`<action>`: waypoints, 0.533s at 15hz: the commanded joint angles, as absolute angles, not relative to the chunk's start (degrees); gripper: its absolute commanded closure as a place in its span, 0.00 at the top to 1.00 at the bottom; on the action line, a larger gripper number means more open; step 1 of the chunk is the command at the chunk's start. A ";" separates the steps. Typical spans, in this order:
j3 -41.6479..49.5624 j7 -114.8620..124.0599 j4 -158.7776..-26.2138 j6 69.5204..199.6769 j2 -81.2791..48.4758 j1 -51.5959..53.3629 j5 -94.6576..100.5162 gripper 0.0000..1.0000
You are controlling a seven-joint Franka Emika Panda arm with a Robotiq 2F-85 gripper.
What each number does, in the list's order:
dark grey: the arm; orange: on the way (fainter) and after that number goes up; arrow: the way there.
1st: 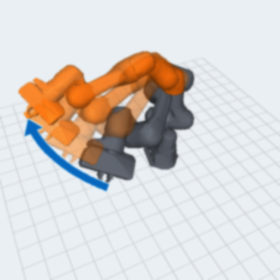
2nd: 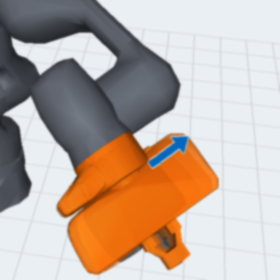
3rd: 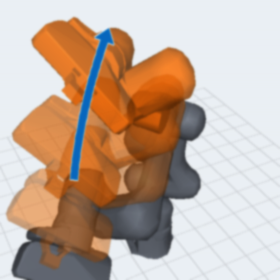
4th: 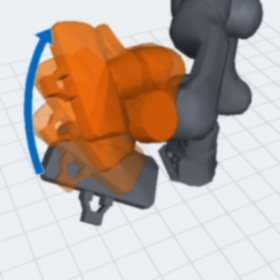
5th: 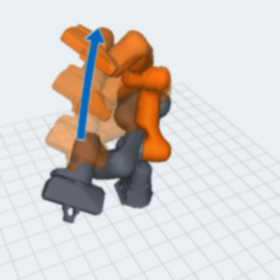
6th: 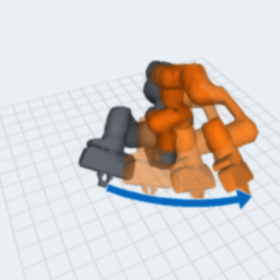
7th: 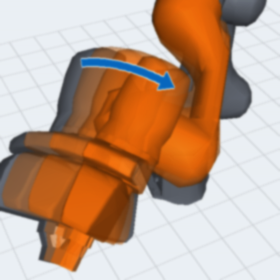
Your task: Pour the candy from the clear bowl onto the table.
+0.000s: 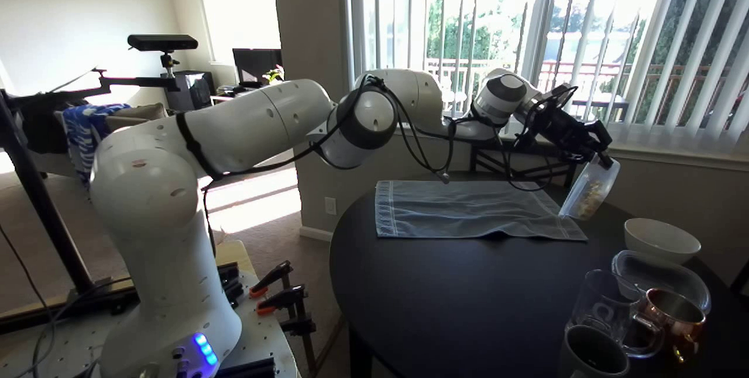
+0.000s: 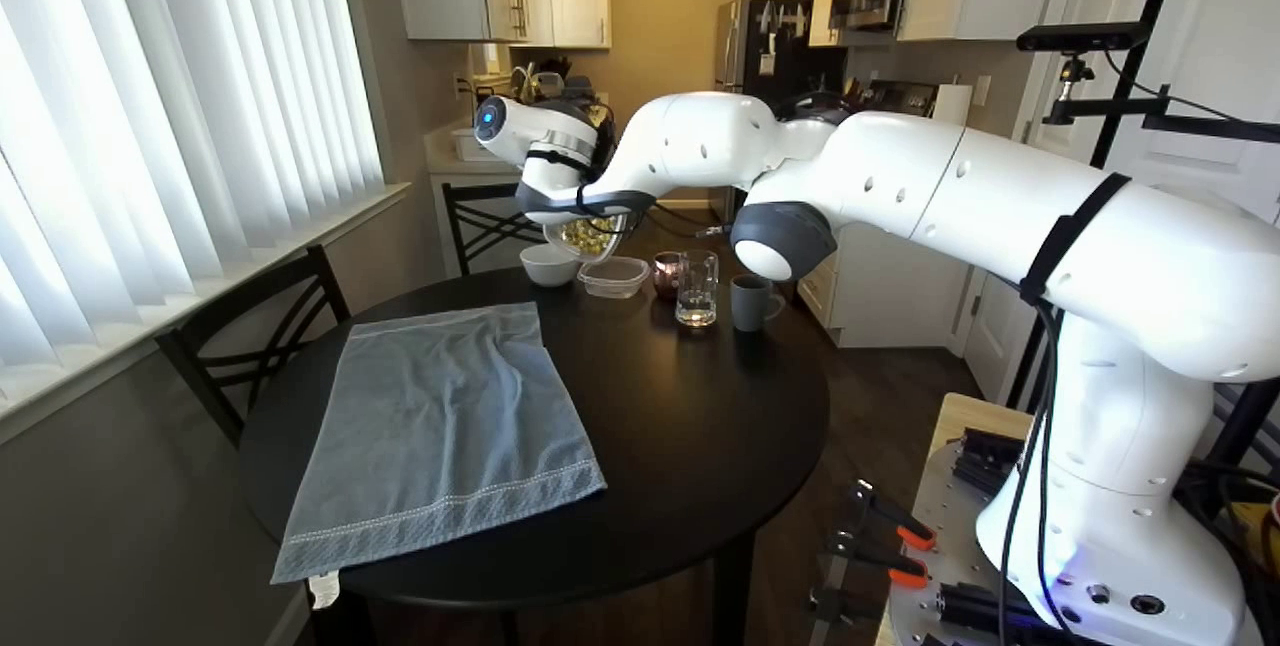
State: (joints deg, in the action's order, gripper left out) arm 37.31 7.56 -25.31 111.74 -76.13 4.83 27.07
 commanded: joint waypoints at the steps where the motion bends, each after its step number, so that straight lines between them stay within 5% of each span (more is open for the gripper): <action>1: 38.10 0.48 -27.99 106.54 -75.55 6.32 28.74 0.01; 4: 35.81 -3.76 -19.54 99.40 -79.54 3.34 30.47 0.01; 8: 36.66 -5.05 -25.83 104.90 -76.62 5.45 27.89 0.01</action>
State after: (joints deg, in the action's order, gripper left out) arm 37.19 -1.95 -24.89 102.80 -77.60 5.24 28.36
